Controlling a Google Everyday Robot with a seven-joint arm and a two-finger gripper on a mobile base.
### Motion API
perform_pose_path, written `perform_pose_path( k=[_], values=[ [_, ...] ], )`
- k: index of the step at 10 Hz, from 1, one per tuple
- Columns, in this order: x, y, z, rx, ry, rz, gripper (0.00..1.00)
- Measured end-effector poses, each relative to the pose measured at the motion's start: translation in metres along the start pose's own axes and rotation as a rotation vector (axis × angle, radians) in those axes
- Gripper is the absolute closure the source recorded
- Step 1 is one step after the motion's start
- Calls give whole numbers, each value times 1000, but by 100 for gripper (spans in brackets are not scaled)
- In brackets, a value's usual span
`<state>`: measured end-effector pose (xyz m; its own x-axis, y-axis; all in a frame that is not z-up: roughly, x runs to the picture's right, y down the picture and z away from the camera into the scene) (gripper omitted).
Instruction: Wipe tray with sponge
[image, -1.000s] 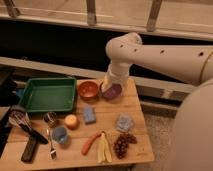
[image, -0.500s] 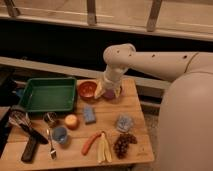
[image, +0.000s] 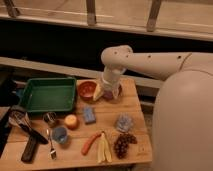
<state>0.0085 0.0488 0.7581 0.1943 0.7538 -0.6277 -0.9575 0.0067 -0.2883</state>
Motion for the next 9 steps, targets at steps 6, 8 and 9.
perform_pose_path(
  k=[6,8,9],
  values=[
    [3,21,81,39,121,-34,29],
    [-7,36,83,81,7,-43,29],
    [-16,44,82,77,-43,-56,29]
  ],
)
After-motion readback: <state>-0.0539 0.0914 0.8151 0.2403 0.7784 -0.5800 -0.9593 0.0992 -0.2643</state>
